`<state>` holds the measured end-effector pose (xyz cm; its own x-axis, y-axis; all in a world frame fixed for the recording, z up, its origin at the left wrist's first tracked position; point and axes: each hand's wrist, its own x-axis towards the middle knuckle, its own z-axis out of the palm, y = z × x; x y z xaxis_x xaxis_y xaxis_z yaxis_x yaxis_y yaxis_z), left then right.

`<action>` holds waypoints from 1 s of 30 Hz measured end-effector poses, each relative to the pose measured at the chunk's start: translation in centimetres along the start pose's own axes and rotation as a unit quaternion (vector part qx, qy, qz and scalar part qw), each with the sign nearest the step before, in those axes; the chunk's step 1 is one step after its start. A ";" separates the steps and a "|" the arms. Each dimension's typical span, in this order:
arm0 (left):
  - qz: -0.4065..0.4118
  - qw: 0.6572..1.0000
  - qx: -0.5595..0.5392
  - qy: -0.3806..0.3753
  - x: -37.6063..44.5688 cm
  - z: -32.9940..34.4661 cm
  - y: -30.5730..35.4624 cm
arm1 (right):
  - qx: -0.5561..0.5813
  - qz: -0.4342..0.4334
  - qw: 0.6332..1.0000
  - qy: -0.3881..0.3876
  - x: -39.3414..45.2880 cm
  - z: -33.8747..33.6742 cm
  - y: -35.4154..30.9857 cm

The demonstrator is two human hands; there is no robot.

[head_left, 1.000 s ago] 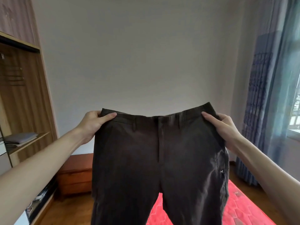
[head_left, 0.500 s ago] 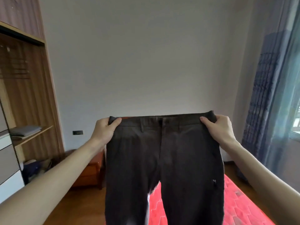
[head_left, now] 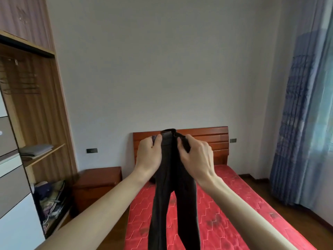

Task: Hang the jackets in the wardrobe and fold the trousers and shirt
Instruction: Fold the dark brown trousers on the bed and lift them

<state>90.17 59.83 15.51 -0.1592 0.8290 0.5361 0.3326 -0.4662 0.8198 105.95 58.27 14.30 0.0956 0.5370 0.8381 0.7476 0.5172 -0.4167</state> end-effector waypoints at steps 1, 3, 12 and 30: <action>0.000 1.000 -0.004 0.000 -0.2 0.1 0.1 | 0.014 -0.006 1.000 0.002 -0.2 0.5 -0.5; -0.009 1.000 -0.019 0.000 -0.7 0.3 0.3 | 0.058 -0.002 0.998 0.008 -0.5 1.3 -1.4; -0.062 0.978 -0.181 -0.087 -2.4 -1.6 0.0 | 0.241 0.141 0.956 -0.089 -1.3 1.6 -3.8; -0.088 0.947 -0.248 -0.185 -0.9 -6.5 -4.5 | 0.472 0.292 0.767 -0.322 -1.1 1.4 6.2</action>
<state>82.79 59.15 12.61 0.1955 0.9157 0.3512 -0.1610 -0.3233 0.9325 109.53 61.85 10.31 -0.3385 0.9216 0.1898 -0.1369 0.1513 -0.9790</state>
